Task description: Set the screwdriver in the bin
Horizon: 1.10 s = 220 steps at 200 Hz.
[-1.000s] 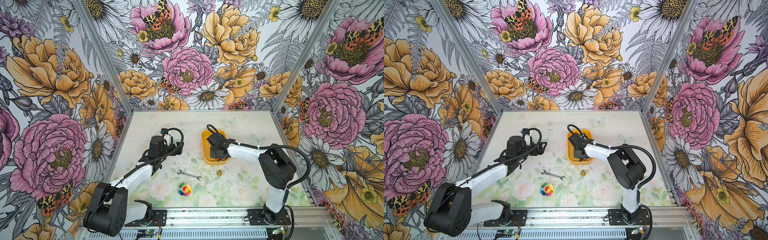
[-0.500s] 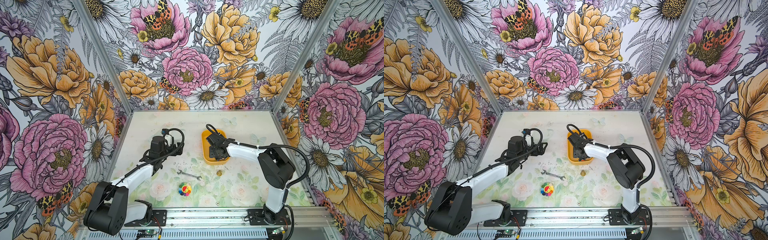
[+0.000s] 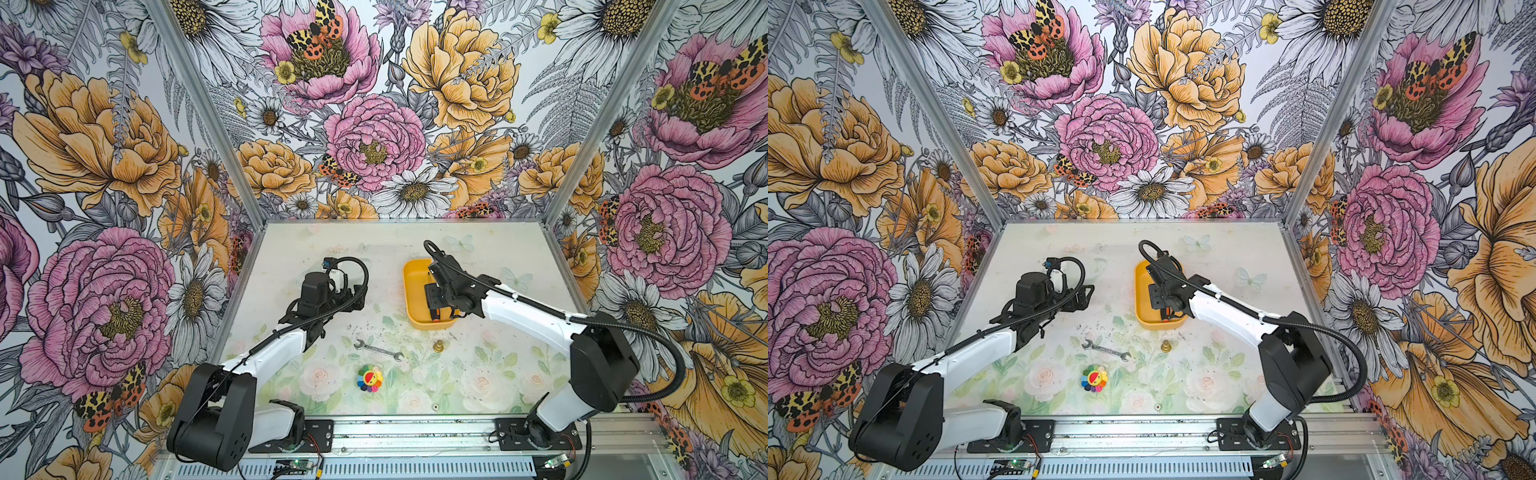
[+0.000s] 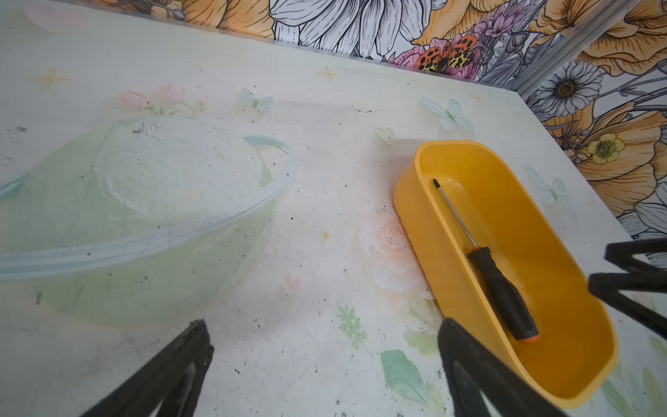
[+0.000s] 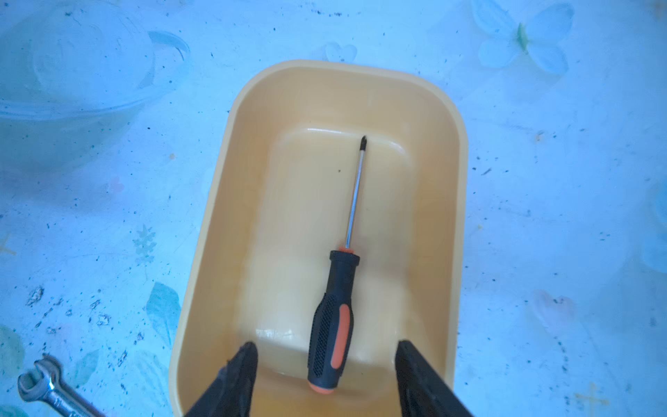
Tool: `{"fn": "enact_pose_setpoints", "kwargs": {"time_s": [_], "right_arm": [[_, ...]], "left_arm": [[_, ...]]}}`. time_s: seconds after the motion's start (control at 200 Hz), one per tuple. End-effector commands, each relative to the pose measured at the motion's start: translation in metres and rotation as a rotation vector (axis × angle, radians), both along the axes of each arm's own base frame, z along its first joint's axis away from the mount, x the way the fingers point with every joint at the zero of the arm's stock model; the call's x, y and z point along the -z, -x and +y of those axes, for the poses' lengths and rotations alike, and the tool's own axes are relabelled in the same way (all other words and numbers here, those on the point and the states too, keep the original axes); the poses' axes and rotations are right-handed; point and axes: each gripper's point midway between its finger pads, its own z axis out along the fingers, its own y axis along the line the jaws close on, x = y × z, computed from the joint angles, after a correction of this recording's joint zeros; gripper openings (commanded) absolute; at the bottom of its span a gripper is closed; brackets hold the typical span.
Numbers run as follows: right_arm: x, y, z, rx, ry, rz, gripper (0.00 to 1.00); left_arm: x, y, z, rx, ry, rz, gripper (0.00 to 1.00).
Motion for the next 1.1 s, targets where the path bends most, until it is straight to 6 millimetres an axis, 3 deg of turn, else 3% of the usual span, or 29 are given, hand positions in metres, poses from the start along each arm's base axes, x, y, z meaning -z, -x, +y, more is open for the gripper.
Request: {"fn": "enact_pose_setpoints", "kwargs": {"time_s": [0.0, 0.21, 0.39, 0.656, 0.871, 1.096], "right_arm": [[-0.015, 0.003, -0.026, -0.086, 0.069, -0.079, 0.63], [-0.046, -0.004, -0.096, 0.003, -0.016, -0.282, 0.63], [-0.054, -0.012, -0.156, 0.143, -0.041, -0.442, 0.63], [-0.028, -0.018, -0.219, 0.368, 0.066, -0.554, 0.63], [-0.012, -0.023, -0.245, 0.482, 0.098, -0.683, 0.63], [-0.004, -0.038, -0.243, 0.466, 0.081, -0.699, 0.63]], "left_arm": [[-0.017, -0.001, 0.005, -0.016, -0.043, -0.061, 0.99], [-0.035, -0.003, 0.011, -0.021, -0.091, -0.127, 0.99], [-0.062, -0.009, 0.013, -0.025, -0.125, -0.222, 0.99], [-0.079, -0.015, 0.024, -0.044, -0.232, -0.341, 0.99], [-0.074, -0.015, 0.045, -0.115, -0.333, -0.389, 0.99], [-0.064, -0.011, 0.075, -0.211, -0.397, -0.455, 0.99]]}}
